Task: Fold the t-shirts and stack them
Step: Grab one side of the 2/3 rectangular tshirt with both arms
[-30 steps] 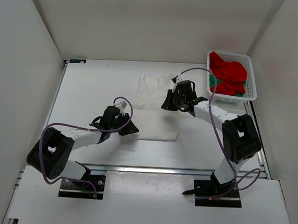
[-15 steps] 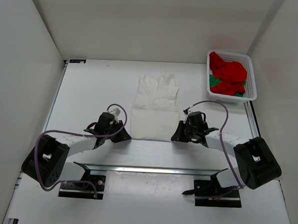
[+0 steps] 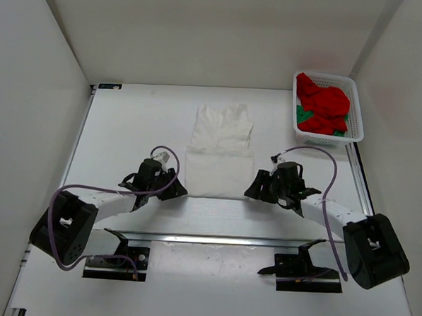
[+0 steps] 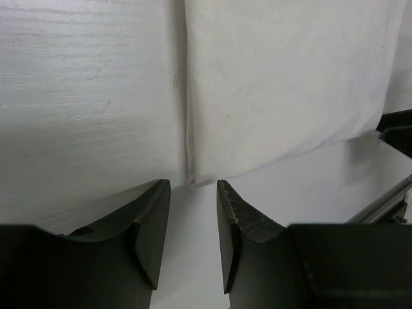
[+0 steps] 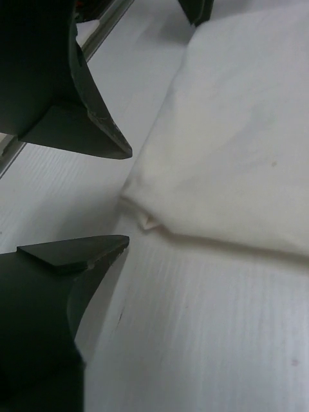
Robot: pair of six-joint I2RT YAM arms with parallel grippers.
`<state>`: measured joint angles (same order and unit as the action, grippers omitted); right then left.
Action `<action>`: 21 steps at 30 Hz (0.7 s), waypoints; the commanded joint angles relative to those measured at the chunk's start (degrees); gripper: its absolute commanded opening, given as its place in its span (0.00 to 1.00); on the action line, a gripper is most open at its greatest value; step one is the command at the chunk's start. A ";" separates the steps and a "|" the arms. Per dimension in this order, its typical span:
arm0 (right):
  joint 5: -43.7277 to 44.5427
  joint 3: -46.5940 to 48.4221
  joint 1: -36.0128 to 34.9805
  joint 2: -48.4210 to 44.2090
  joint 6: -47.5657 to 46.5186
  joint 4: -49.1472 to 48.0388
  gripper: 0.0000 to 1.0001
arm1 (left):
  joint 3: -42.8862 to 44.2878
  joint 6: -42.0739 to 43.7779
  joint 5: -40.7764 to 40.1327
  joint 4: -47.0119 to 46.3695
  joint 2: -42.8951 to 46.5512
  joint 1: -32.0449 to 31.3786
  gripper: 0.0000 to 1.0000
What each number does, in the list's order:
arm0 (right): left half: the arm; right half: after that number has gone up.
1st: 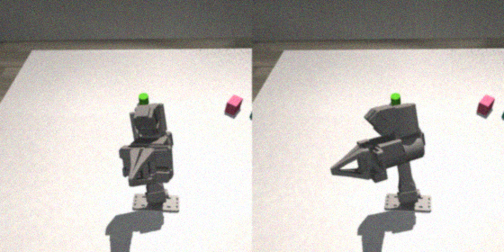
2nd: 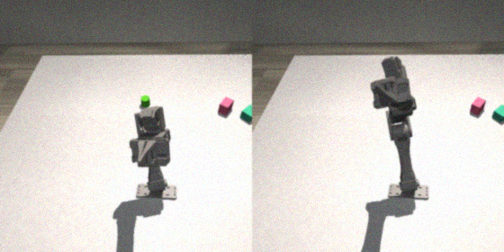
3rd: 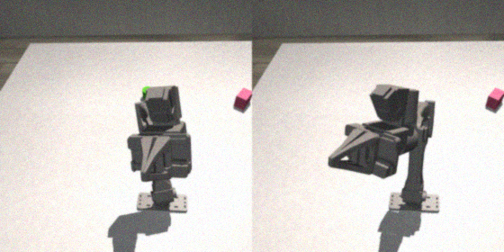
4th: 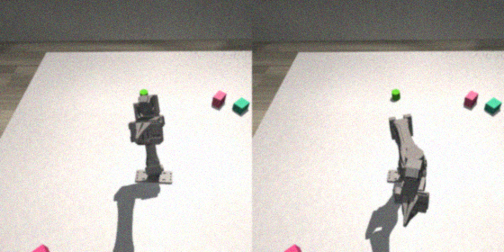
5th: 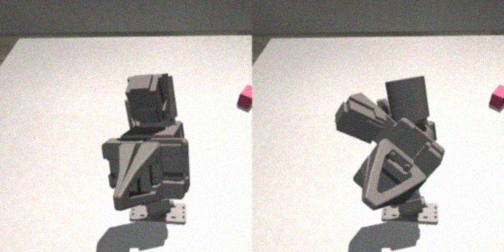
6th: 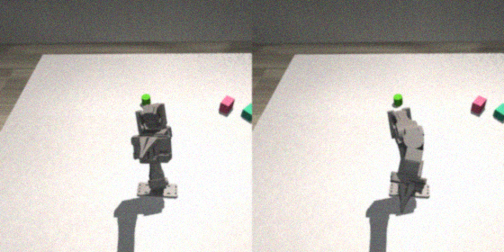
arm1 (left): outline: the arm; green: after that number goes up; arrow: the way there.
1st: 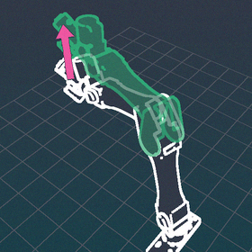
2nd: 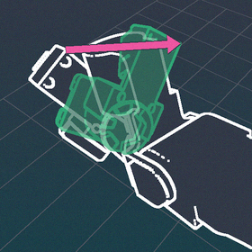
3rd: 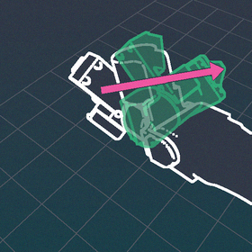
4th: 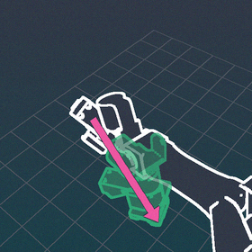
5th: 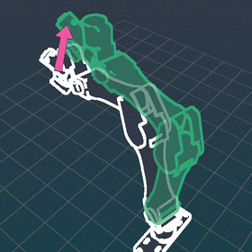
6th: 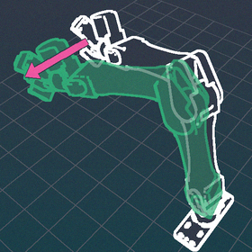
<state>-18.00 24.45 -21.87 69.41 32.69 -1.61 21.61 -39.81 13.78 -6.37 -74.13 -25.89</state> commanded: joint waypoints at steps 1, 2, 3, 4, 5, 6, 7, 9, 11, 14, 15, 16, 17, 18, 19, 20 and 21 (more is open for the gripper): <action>-1.05 -1.42 0.42 3.36 -0.26 -2.25 0.49 | -0.34 0.35 -0.69 -0.22 -1.11 -1.35 0.46; -2.99 -1.42 0.51 4.85 -0.26 -3.39 0.49 | -0.34 -0.17 -1.47 -0.22 -1.37 -1.79 0.44; -3.53 -1.16 0.60 6.34 0.01 -4.10 0.47 | -0.42 0.08 -1.13 -0.66 -1.81 -1.27 0.41; -3.01 -0.98 0.16 7.05 -0.08 -4.89 0.44 | -0.60 -0.09 -1.21 -0.83 -2.07 -1.62 0.40; -2.57 -0.81 -0.19 7.93 -0.17 -5.59 0.42 | -0.69 -0.26 -0.95 -1.10 -2.07 -1.53 0.38; -2.83 -0.54 -0.11 9.07 0.01 -6.30 0.40 | -0.34 -0.18 -1.21 -1.27 -2.51 -1.45 0.37; -2.83 -0.28 0.42 10.30 0.01 -6.65 0.36 | -0.42 -0.26 -0.95 -1.88 -2.95 -1.18 0.37; -4.06 -0.36 0.51 11.53 0.18 -8.06 0.31 | 0.19 -0.53 -0.78 -2.41 -3.73 -1.27 0.34; -3.10 0.07 0.51 11.72 0.44 -8.76 0.17 | 0.98 -0.62 -0.43 -3.21 -5.23 -1.97 0.29; -2.75 0.69 -0.89 11.11 0.45 -8.24 0.03 | 1.25 -0.97 -0.07 -3.21 -4.98 -2.15 0.11; -2.39 0.25 -1.24 10.67 0.71 -7.28 0.01 | 1.16 -0.88 -0.42 -3.30 -4.36 -2.67 0.07; -2.39 0.60 -1.68 9.70 0.71 -6.84 0.00 | 1.16 -0.53 -0.77 -2.34 -3.23 -2.59 0.04; -2.30 0.17 -2.12 8.91 0.97 -6.57 0.00 | 1.33 -0.18 -1.56 -1.02 -1.91 -2.94 0.03; -2.13 -0.19 -2.56 7.42 1.24 -5.61 0.00 | 1.33 -0.18 -1.56 -0.32 -1.38 -2.94 0.00; -1.34 -0.45 -3.70 5.67 1.76 -4.21 0.00 | 1.07 0.26 -1.39 1.26 0.20 -2.94 0.00; -0.81 -1.32 -5.10 3.56 1.94 -3.50 0.00 | 0.55 0.87 -1.13 3.27 2.13 -2.85 0.00; 0.58 -2.20 -5.72 2.67 2.38 -2.27 0.00 | 0.11 0.79 -1.12 3.99 3.36 -2.85 0.00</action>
<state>-20.08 23.94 -25.10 76.47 34.33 -7.57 22.26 -40.47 13.04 -6.79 -75.53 -28.36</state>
